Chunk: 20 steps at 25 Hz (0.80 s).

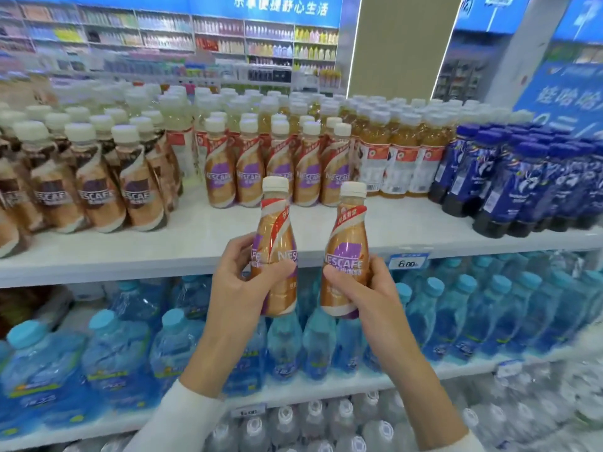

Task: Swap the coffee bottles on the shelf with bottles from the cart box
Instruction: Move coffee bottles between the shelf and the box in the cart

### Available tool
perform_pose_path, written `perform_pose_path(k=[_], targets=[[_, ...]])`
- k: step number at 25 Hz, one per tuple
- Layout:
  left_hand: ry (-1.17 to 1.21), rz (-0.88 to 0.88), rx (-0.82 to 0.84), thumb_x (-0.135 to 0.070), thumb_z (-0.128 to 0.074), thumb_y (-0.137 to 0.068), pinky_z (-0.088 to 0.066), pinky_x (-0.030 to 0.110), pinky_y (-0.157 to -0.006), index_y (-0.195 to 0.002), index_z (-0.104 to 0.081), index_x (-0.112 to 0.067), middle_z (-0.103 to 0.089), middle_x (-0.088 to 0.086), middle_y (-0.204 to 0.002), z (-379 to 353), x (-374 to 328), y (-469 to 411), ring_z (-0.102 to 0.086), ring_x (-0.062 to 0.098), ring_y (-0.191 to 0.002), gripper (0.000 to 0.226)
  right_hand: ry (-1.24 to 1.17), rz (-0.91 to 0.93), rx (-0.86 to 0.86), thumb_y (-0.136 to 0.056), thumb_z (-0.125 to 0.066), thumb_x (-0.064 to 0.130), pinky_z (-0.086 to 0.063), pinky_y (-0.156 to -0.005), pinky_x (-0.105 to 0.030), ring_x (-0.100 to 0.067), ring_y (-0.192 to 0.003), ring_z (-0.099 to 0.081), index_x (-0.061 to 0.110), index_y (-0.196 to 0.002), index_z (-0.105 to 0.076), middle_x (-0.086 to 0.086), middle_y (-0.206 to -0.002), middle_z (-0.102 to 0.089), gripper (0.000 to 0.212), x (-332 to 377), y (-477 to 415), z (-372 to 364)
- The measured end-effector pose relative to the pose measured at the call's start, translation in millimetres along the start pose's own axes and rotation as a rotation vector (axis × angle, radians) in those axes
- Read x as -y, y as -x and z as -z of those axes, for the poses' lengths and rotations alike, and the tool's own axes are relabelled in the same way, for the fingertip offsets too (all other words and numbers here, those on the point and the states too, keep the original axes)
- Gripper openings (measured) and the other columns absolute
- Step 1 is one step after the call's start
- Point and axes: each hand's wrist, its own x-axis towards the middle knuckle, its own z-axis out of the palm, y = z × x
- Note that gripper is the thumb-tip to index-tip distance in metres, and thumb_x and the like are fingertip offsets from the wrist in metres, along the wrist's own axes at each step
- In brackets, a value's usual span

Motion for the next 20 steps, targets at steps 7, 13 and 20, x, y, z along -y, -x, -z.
perform_pose_path(k=[7,13,20], targets=[[-0.161,-0.191,-0.043,-0.009,-0.086,-0.074,-0.055,0.017,-0.071,-0.116,-0.051,-0.032,-0.063,-0.01,-0.113,-38.6,-12.8,-81.1,-0.068,-0.006,-0.086,0.059,0.177,0.138,0.062,-0.082,-0.081,0.028,-0.059,-0.079,-0.031,-0.006,-0.092,-0.068,0.027,-0.128,-0.043,0.008,-0.11,-0.066,0.059,30.4,-103.8,4.4],[-0.253,-0.203,-0.058,-0.015,-0.088,-0.075,-0.052,0.031,-0.101,-0.127,-0.049,-0.027,-0.06,-0.012,-0.124,-51.9,12.8,-103.2,-0.06,0.003,-0.115,0.066,0.204,0.137,0.177,-0.086,-0.078,0.021,-0.056,-0.073,-0.018,0.0,-0.099,-0.065,0.03,-0.128,-0.035,0.007,-0.121,-0.062,0.061,17.1,-143.5,18.0],[-0.315,-0.139,0.006,-0.015,-0.087,-0.076,-0.052,0.012,-0.087,-0.135,-0.042,-0.041,-0.056,-0.027,-0.123,-47.9,19.4,-94.6,-0.059,-0.012,-0.109,0.079,0.377,0.223,0.087,-0.073,-0.087,0.038,-0.05,-0.082,-0.012,0.004,-0.11,-0.056,0.034,-0.133,-0.036,0.017,-0.124,-0.055,0.08,12.2,-140.4,27.1]])
